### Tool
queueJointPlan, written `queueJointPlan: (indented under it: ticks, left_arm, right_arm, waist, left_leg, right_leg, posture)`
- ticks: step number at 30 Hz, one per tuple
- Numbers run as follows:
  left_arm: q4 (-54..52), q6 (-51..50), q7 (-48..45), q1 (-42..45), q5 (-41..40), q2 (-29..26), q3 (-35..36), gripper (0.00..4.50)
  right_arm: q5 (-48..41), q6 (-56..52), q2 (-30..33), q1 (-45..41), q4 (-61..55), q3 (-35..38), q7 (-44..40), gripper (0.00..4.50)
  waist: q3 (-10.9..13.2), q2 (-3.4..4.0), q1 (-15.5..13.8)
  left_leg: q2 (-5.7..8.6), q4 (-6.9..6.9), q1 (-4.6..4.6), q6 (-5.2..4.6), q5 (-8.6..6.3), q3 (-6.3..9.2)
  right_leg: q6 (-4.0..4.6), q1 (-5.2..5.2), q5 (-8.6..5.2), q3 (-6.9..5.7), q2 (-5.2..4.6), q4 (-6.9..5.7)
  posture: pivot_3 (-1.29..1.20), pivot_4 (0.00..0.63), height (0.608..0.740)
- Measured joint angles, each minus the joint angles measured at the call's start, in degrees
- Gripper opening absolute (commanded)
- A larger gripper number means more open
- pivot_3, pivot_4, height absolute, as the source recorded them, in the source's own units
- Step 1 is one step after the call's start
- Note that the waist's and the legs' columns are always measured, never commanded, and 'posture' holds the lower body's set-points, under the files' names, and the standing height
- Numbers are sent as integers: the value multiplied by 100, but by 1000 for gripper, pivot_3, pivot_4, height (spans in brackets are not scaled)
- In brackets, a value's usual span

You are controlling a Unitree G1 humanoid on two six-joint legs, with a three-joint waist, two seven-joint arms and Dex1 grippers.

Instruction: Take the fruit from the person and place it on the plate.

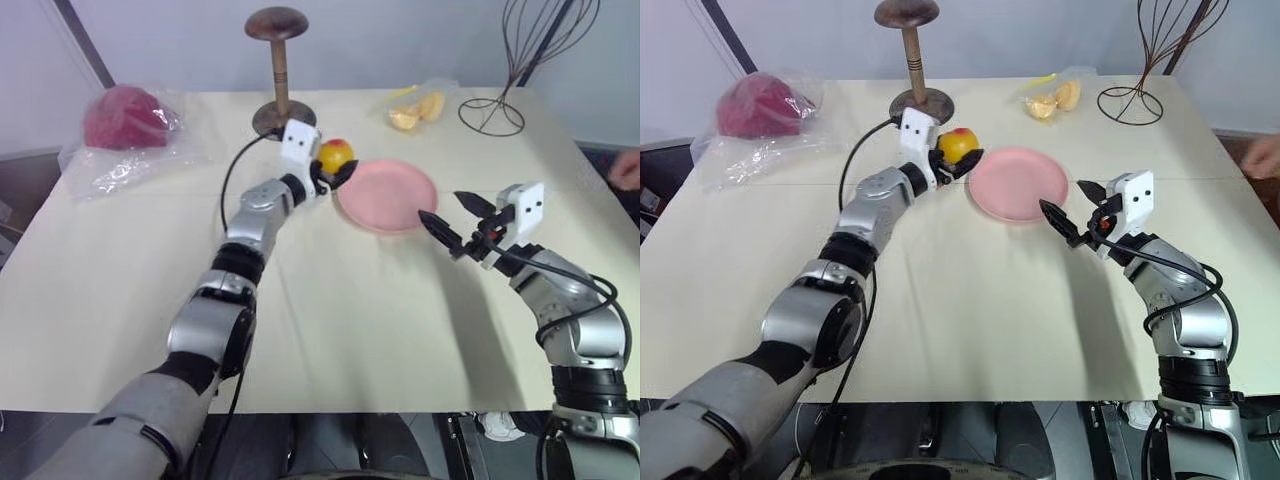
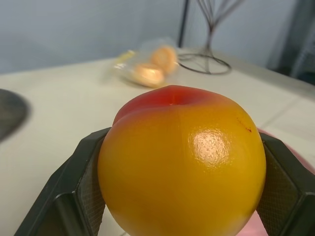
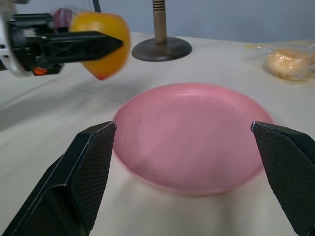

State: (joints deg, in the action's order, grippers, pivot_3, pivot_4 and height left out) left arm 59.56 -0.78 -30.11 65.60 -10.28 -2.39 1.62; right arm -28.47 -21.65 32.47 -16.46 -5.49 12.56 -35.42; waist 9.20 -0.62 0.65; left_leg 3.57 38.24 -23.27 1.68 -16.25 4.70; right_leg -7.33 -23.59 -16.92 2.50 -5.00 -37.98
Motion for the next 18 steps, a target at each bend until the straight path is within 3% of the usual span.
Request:
queueJointPlan:
  ticks: [11, 13, 18]
  left_arm:
    - [1441, 164, 336, 764, 348, 310, 90, 3273]
    - [1510, 151, 413, 765, 357, 335, 150, 4303]
    - [1573, 146, 431, 768, 395, 383, 223, 4470]
  right_arm:
    - [-383, -568, 128, 186, -1133, 192, 70, 4500]
    - [-421, -659, 130, 219, -1271, 221, 124, 4500]
    - [-455, -804, 174, 280, -1546, 321, 181, 4500]
  waist:
    - [0, 0, 9]
    - [0, -1, 6]
    - [0, -1, -4]
  left_leg:
    - [-2, -2, 0, -1, 0, 0]
    - [-1, -2, -2, -1, 0, -1]
    - [1, 0, -2, -1, 0, 0]
  right_leg:
    - [-1, -3, 0, 1, 2, -3]
    - [-1, -4, 0, 1, 1, -3]
    - [-1, -3, 0, 1, 0, -4]
  posture:
    - [0, 150, 740]
    - [0, 150, 740]
    - [0, 150, 740]
